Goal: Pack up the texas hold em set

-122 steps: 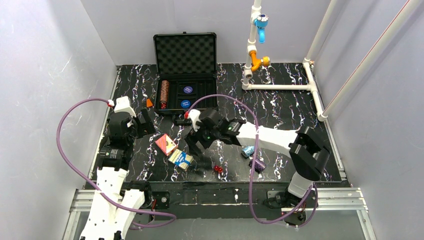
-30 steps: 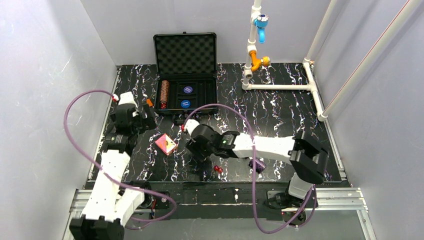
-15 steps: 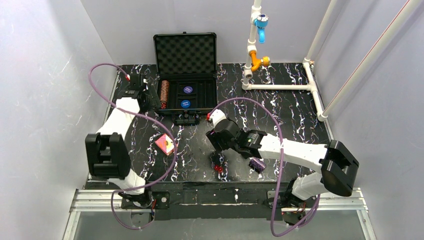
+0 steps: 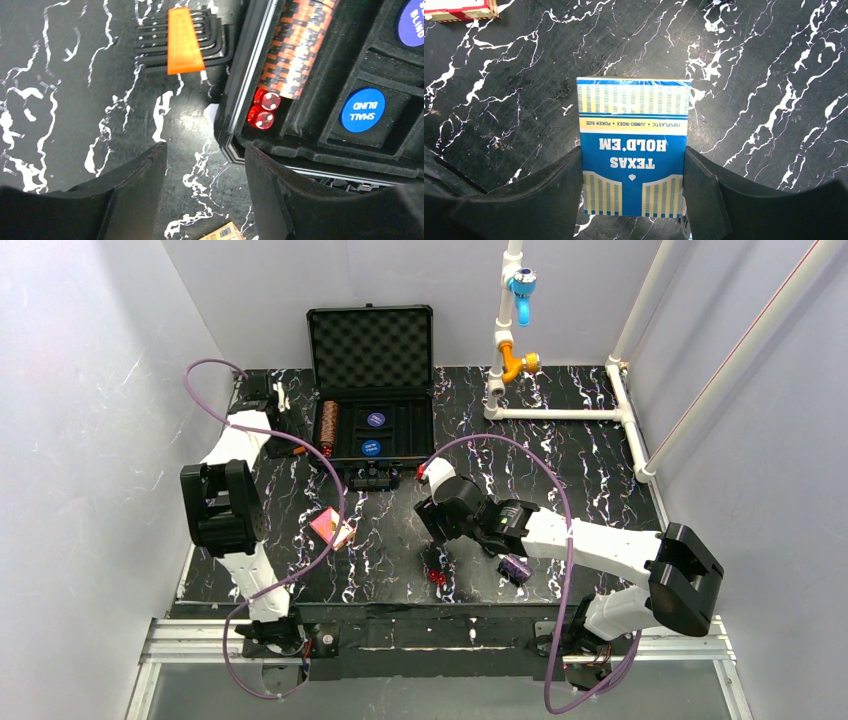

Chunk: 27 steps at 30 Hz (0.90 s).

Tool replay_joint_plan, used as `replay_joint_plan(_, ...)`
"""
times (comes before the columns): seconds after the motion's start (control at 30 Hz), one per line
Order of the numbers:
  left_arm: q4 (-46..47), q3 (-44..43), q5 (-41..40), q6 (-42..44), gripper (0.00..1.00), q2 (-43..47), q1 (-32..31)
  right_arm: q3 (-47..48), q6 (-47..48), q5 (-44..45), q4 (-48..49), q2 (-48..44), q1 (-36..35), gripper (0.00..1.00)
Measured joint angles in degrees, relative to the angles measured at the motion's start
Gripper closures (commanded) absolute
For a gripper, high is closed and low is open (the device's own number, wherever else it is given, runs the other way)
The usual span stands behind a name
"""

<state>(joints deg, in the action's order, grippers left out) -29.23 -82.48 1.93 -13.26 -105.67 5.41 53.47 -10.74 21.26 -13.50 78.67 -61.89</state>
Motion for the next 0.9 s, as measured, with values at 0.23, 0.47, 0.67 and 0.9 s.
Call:
replay_joint_plan(0.23, -1.09, -5.42, 3.96, 3.8, 0.47, -5.99, -0.04, -0.02, -0.02, -0.44, 0.0, 0.0, 0.02, 0.53)
replay_joint_plan(0.47, -2.84, -6.51, 4.68, 5.81, 0.6, -9.7, -0.04, -0.02, -0.02, -0.61, -0.02, 0.0, 0.07, 0.53)
replay_joint_plan(0.67, -2.69, -6.51, 6.01, 5.99, 0.93, -9.75, -0.72, -0.02, -0.04, -0.83, -0.02, 0.0, 0.33, 0.53)
replay_joint_plan(0.9, -2.08, -5.77, 4.96, 6.25, 1.0, -8.96, -0.85, -0.02, -0.02, -0.85, -0.02, 0.0, 0.37, 0.53)
